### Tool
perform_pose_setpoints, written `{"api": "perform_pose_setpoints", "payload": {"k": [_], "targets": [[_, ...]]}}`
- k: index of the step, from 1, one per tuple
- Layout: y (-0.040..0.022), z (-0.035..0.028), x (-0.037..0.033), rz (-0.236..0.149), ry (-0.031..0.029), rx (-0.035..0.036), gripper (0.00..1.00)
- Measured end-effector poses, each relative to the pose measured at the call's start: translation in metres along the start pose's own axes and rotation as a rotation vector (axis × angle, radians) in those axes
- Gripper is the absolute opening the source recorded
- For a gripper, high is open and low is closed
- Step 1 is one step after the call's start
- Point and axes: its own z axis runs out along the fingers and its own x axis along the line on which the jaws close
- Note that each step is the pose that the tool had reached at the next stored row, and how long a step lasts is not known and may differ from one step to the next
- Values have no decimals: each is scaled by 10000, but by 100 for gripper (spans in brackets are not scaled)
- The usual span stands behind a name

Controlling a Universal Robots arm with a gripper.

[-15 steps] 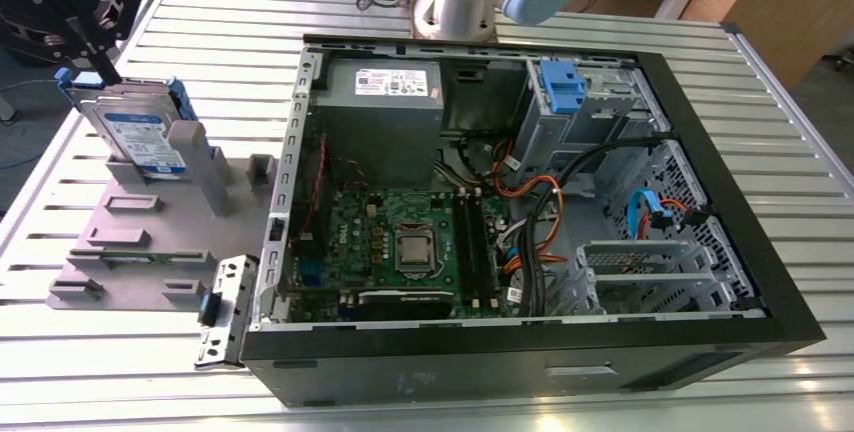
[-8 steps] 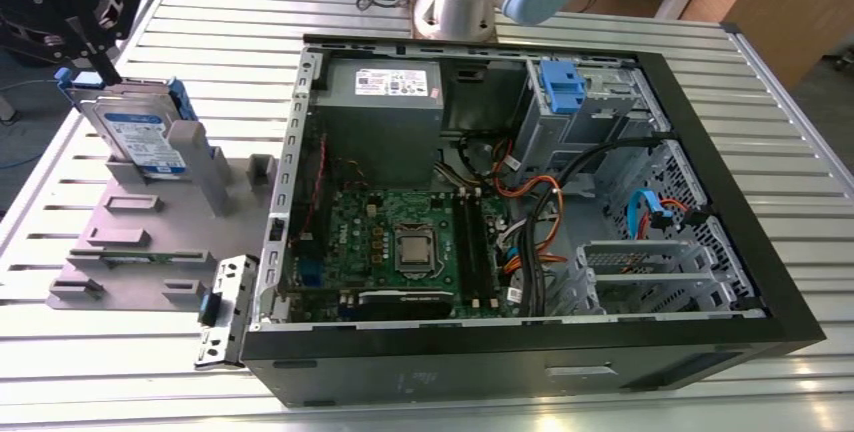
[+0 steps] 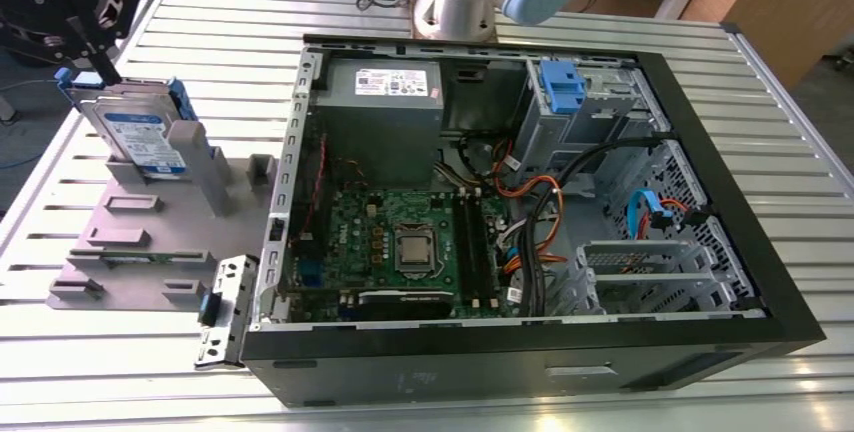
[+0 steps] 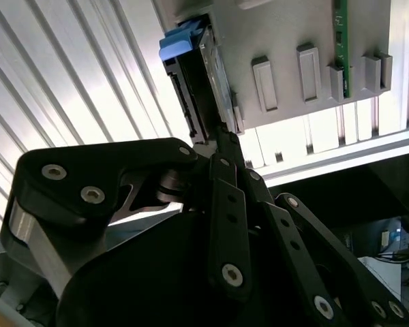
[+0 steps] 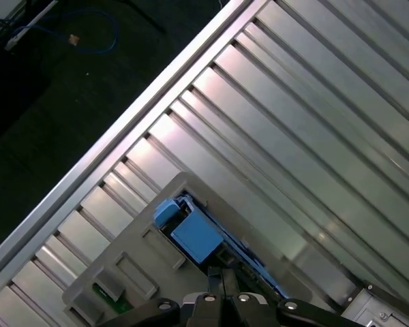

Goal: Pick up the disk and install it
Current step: 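Pick up the disk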

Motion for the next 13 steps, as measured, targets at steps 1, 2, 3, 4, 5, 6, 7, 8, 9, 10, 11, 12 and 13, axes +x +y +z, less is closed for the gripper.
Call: {"api": "perform_pose_setpoints", "payload": {"k": [1,2,3,4,5,6,7,8,9,10,11,12,13], "targets": [[0,0,0,-73,3,-2,11],[0,0,0,-154,7,-4,11],[0,0,0,-236,10,-6,11],[0,0,0,-322,14,-8,11],[0,0,0,-413,18,-10,11],[0,0,0,-506,22,-12,11],[0,0,0,-602,26,-15,11],[0,0,0,-702,31,-17,11],[0,0,0,-798,35,-19,11],[0,0,0,-898,40,-22,11],[0,0,0,-1003,44,-24,11],[0,0,0,-1116,49,-27,11],[0,0,0,-1232,54,-30,11]]}}
